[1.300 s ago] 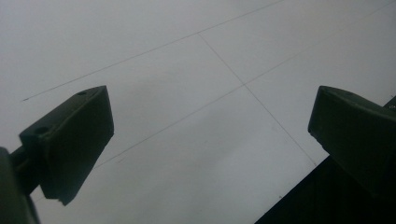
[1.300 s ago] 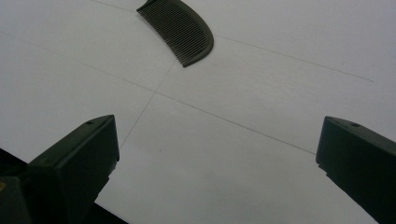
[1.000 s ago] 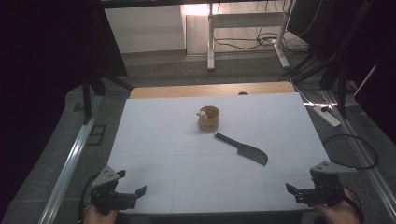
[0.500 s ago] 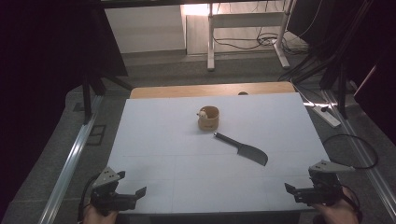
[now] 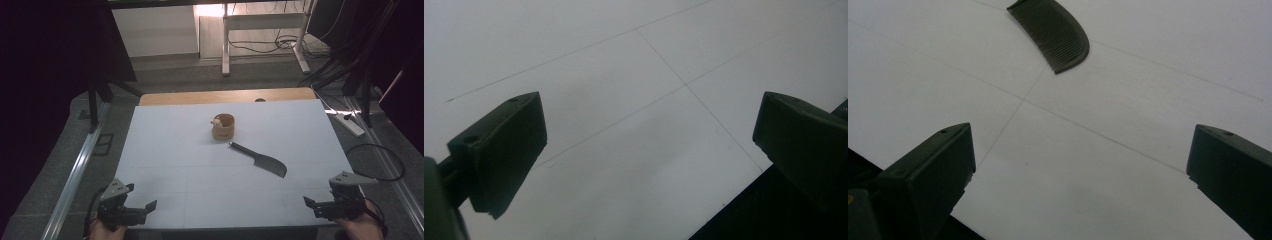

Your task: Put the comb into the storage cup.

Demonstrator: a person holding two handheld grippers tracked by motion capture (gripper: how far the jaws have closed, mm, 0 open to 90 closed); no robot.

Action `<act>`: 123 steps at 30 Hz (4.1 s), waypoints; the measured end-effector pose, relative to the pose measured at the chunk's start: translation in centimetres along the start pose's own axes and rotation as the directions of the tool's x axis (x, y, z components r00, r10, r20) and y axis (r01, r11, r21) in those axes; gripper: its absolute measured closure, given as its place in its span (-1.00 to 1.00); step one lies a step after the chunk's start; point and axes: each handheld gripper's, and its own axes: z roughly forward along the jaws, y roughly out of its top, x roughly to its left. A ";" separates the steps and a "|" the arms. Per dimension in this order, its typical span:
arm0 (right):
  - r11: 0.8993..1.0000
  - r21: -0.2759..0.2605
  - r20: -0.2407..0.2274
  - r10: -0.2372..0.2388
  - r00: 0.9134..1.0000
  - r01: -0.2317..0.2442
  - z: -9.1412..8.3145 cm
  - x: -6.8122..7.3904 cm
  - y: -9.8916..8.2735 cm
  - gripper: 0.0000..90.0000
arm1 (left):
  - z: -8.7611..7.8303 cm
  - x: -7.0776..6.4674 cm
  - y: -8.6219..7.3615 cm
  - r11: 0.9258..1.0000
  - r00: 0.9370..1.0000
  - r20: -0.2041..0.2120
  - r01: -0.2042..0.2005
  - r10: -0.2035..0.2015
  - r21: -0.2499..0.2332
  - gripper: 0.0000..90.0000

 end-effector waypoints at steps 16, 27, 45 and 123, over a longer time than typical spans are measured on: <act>0.998 -0.026 -0.032 -0.055 0.998 0.054 0.2 0.3 0.8 -1.00 | -0.1 0.2 -0.1 1.000 1.000 0.005 0.018 -0.018 -0.010 -0.96; 0.996 -0.036 -0.086 -0.088 0.992 0.085 0.9 0.5 2.1 -1.00 | -0.1 0.2 -0.1 1.000 1.000 0.005 0.024 -0.024 -0.013 -0.95; 0.995 -0.031 -0.132 -0.103 0.986 0.100 2.0 0.7 3.6 -1.00 | -0.1 0.3 -0.1 0.999 0.999 0.005 0.033 -0.032 -0.011 -0.94; 0.977 0.036 -0.199 -0.198 0.960 0.209 8.3 2.9 10.1 -1.00 | 0.0 0.3 -0.1 1.000 1.000 0.007 0.028 -0.028 -0.005 -0.92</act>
